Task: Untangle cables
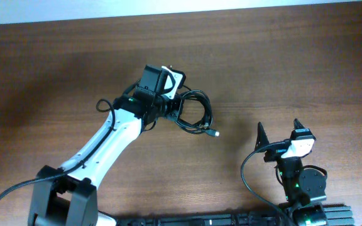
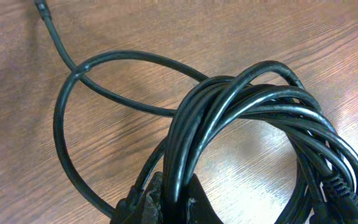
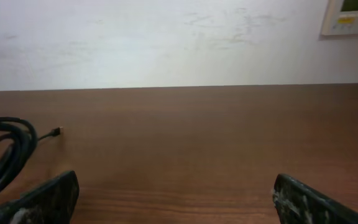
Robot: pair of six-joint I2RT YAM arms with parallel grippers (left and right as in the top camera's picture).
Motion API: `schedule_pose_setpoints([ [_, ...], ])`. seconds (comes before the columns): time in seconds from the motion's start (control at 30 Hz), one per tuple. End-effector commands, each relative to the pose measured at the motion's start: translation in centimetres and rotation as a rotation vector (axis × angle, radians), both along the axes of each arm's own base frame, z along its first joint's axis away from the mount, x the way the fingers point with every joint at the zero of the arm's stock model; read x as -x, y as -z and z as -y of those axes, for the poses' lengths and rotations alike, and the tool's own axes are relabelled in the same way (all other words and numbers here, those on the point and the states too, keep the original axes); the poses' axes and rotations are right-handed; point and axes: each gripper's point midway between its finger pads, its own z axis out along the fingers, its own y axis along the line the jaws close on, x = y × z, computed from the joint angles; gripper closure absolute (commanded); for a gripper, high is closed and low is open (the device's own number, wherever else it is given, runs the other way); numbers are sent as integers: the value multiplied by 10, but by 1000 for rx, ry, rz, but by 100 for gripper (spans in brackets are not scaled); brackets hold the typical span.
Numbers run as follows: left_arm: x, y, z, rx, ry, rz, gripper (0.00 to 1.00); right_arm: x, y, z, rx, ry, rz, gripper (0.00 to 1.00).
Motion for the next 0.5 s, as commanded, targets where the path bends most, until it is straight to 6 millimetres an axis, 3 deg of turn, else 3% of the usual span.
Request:
schedule_pose_setpoints([
  [0.0,-5,10,9,22,8,-19,100,1,4,-4,-92,-19,-18,2],
  [0.13,-9,42,12,0,8,-68,100,6,0,-4,-104,-16,-123,2],
  [0.23,-6,44,16,0,21,-74,100,2,-11,-17,-104,-77,-242,2],
  [0.33,6,43,36,0,77,-66,98,-12,-19,-32,-111,-143,-410,2],
  [0.47,20,41,61,10,142,-49,97,-29,-2,-43,-115,-171,-713,1],
])
